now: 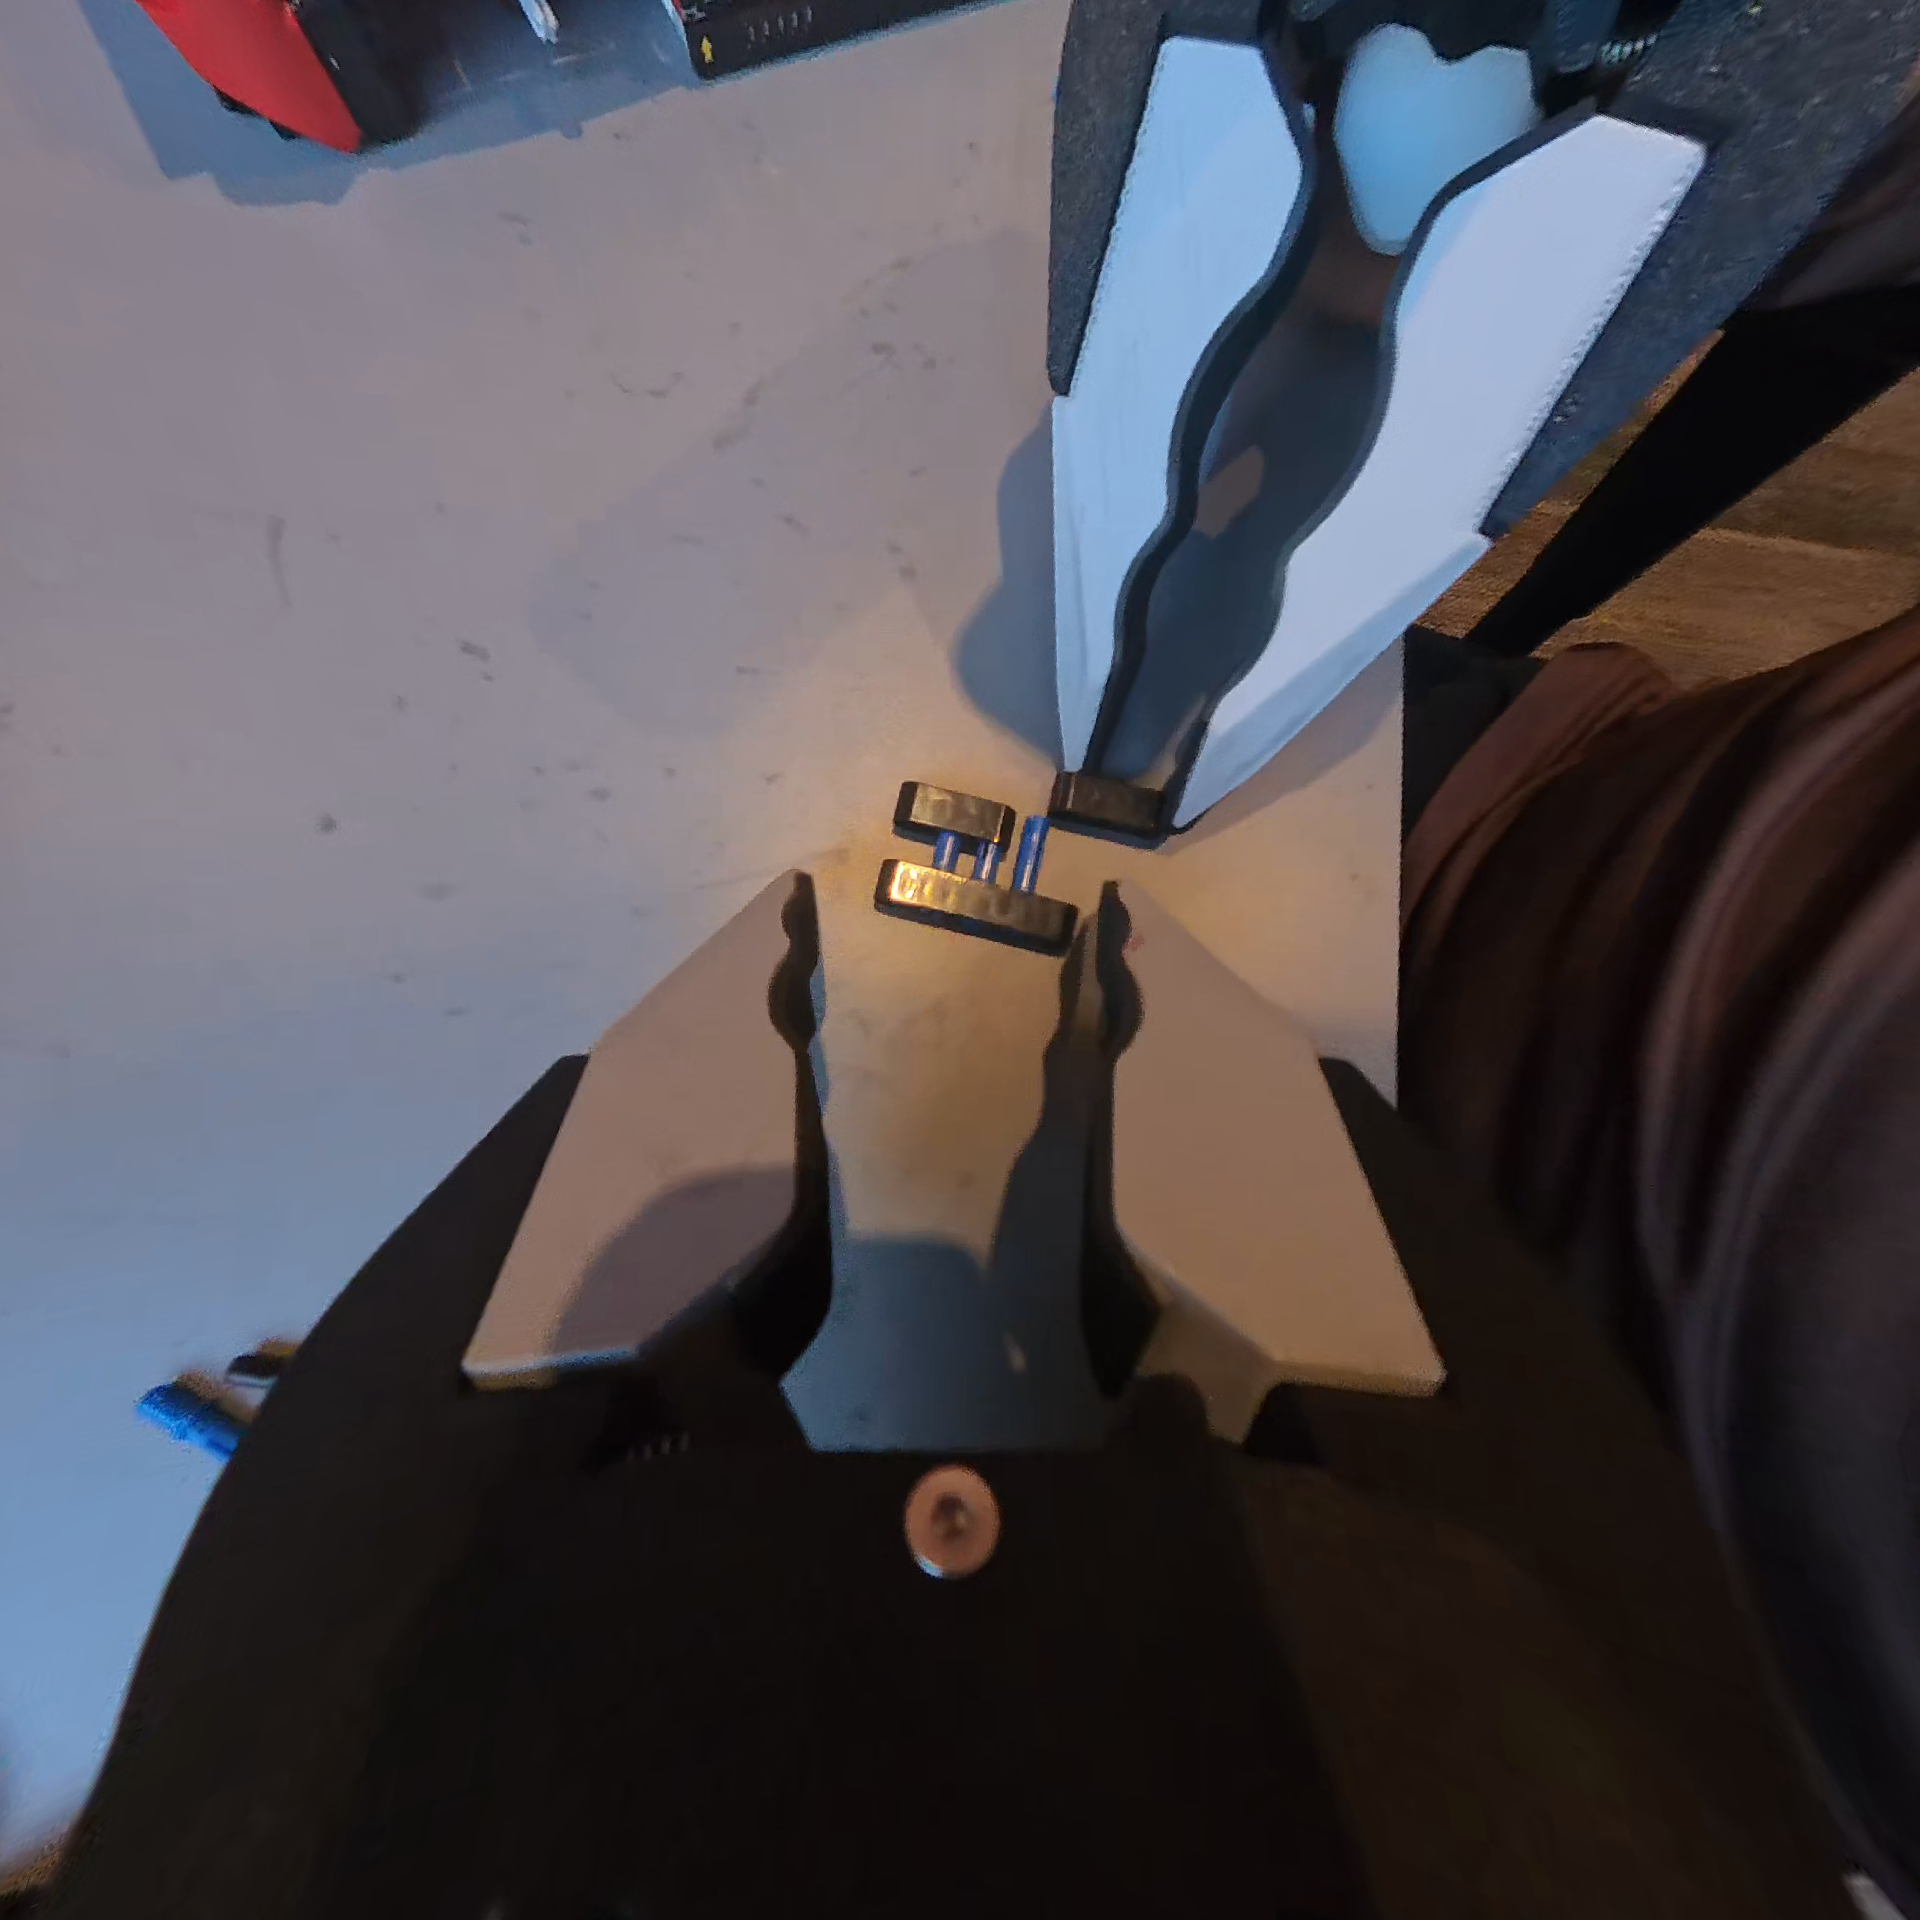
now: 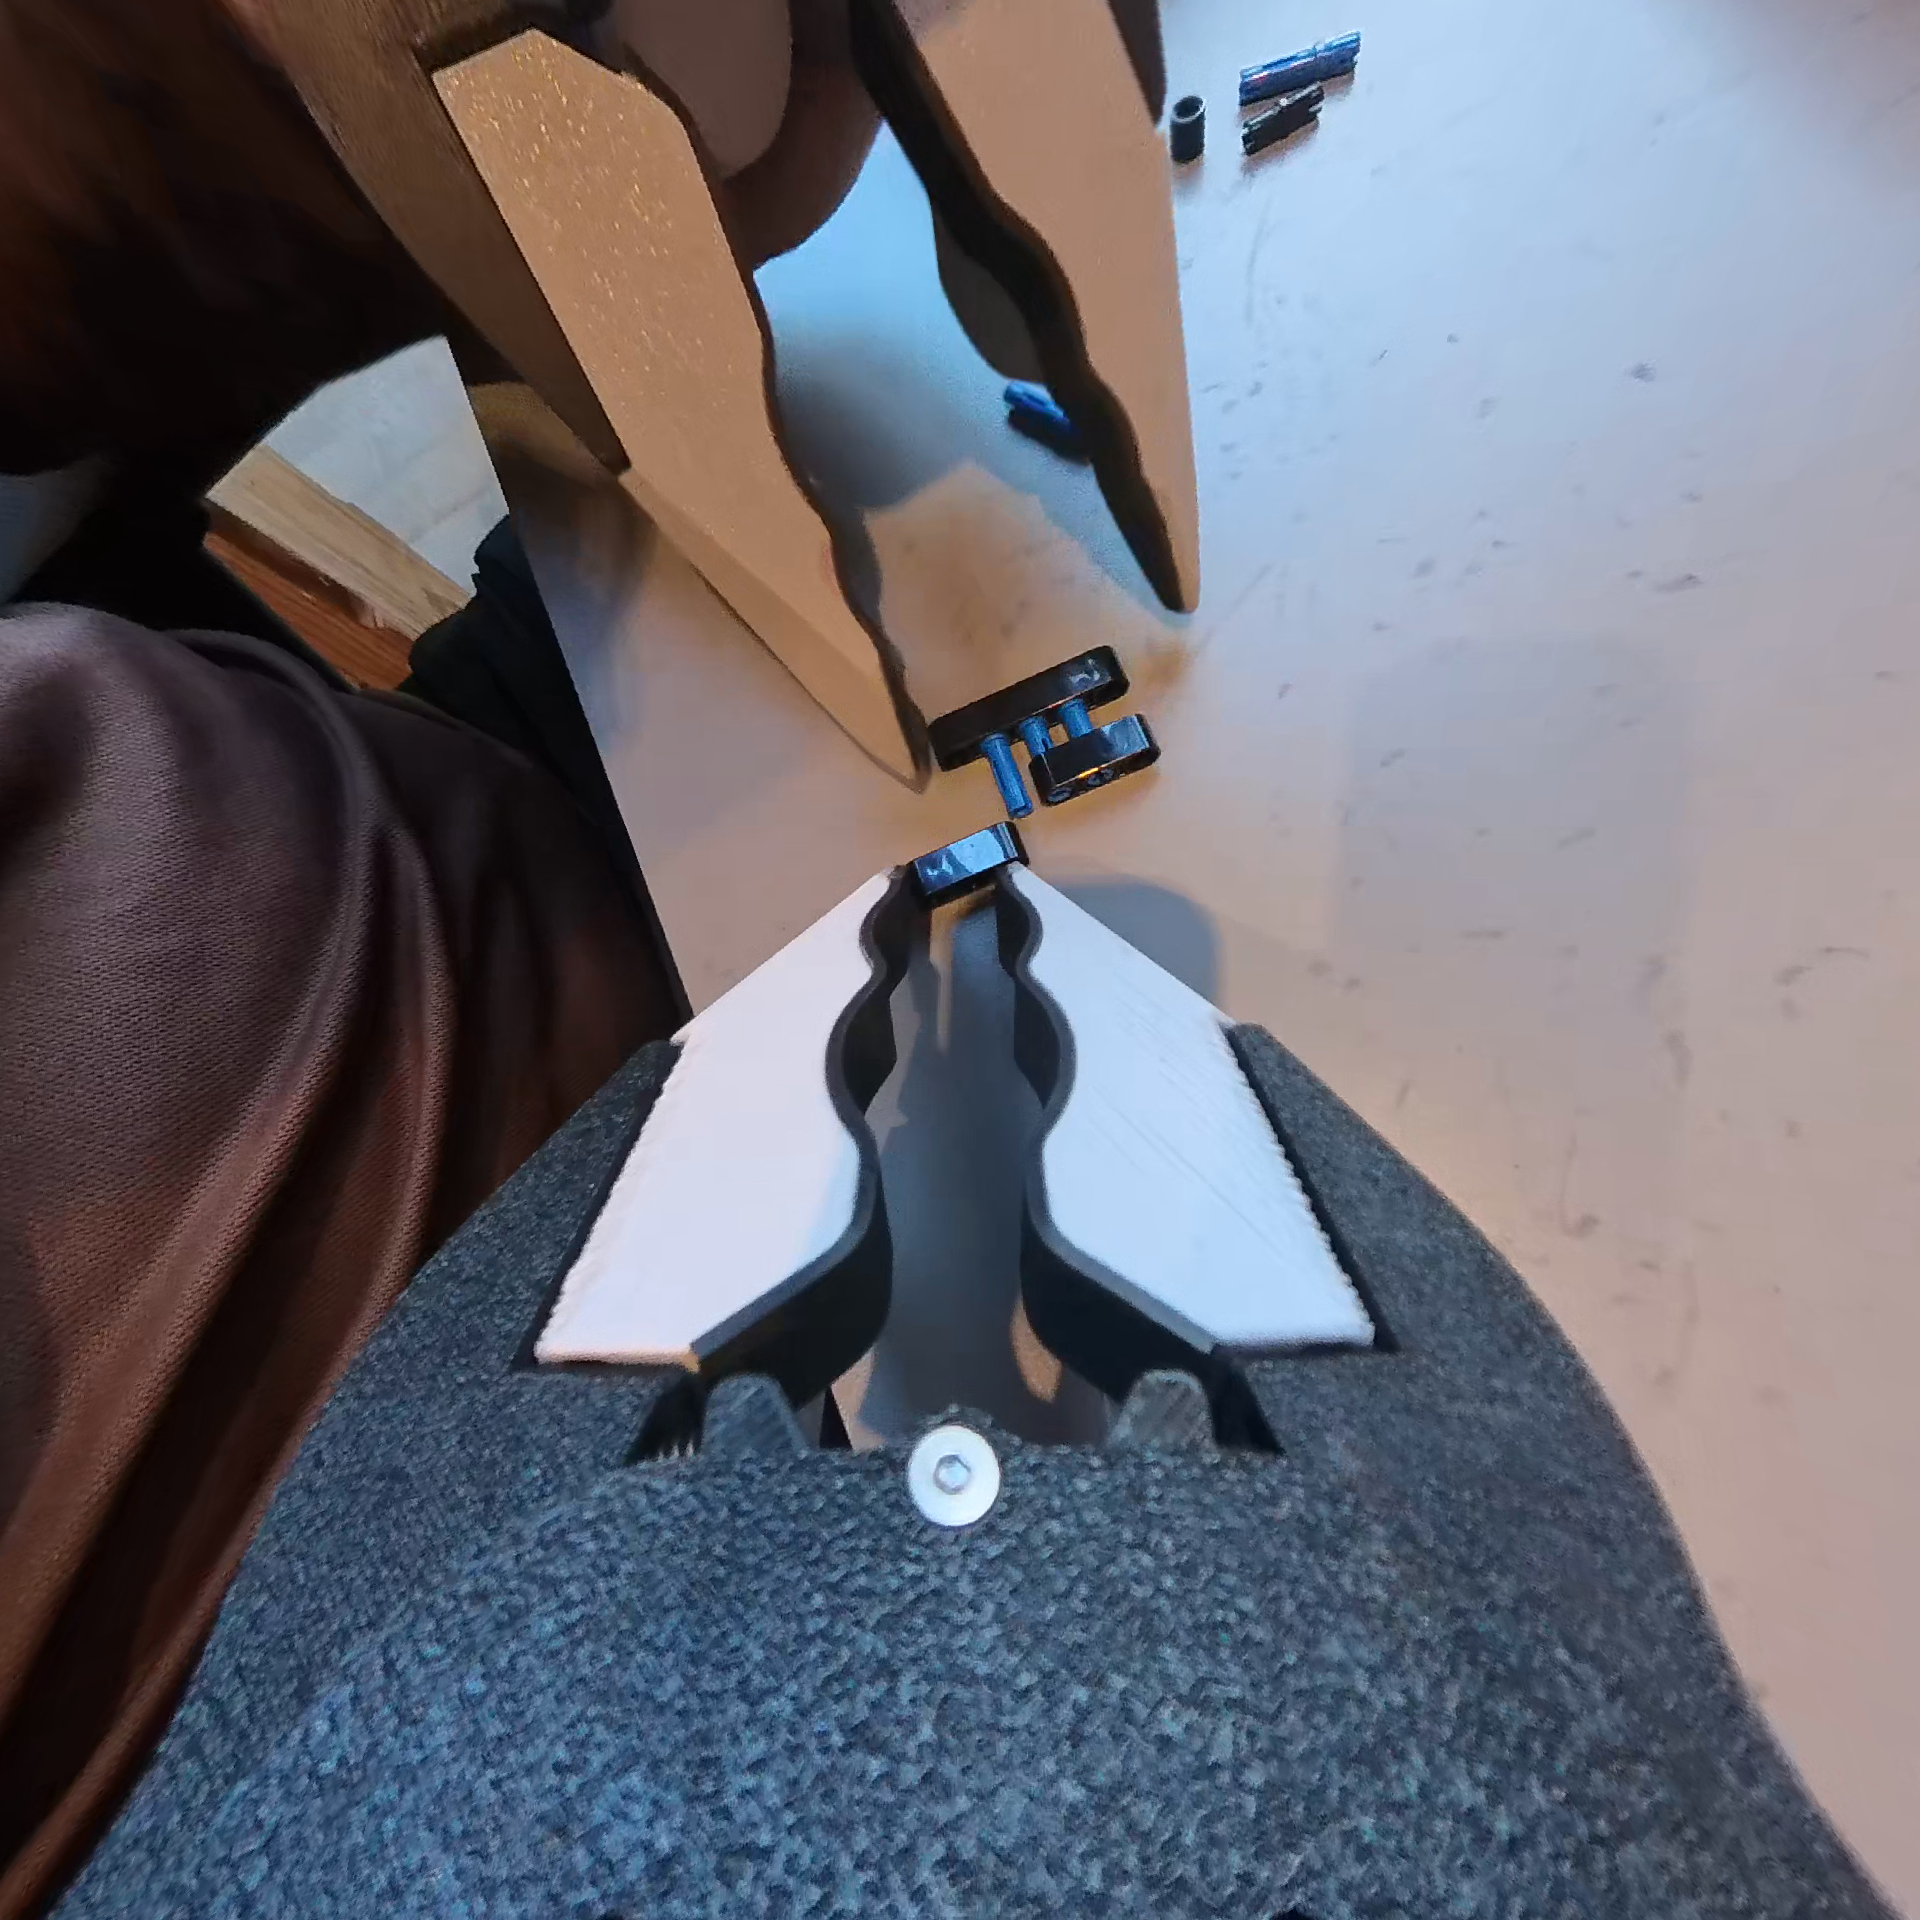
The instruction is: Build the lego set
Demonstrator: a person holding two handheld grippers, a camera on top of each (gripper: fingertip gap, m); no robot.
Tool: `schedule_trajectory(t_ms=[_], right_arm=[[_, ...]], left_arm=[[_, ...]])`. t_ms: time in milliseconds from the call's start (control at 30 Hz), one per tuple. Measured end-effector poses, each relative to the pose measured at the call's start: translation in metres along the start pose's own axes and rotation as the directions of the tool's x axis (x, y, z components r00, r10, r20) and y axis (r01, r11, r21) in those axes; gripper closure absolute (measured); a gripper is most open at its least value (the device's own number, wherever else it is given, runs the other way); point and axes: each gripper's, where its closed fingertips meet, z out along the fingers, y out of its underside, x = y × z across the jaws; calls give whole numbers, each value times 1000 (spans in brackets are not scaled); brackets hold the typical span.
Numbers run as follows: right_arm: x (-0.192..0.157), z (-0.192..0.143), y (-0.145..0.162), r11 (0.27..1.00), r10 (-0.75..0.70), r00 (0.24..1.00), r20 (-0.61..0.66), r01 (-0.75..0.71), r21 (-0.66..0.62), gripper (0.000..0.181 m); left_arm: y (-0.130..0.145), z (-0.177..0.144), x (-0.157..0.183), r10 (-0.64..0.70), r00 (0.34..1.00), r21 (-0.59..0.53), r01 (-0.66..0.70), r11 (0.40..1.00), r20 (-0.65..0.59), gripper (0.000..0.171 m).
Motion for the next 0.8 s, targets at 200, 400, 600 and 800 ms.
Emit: schedule_trajectory(t_ms=[200, 400, 600, 800], right_arm=[[0, 0, 0, 1000, 0, 1000, 6, 0, 0, 165], [0, 0, 0, 1000, 4, 1000, 18, -4, -1, 165], [3, -1, -1, 1000, 26, 1000, 3, -26, 6, 165], [6, -2, -2, 999, 45, 999, 4, -45, 12, 165]], left_arm=[[5, 4, 7, 122, 992, -39, -123, 992, -32, 119], [7, 3, 3, 183, 982, -54, -186, 981, -55, 127], [5, 4, 1, 185, 981, -38, -187, 982, -60, 134], [3, 6, 2, 177, 982, -12, -178, 984, -67, 131]])
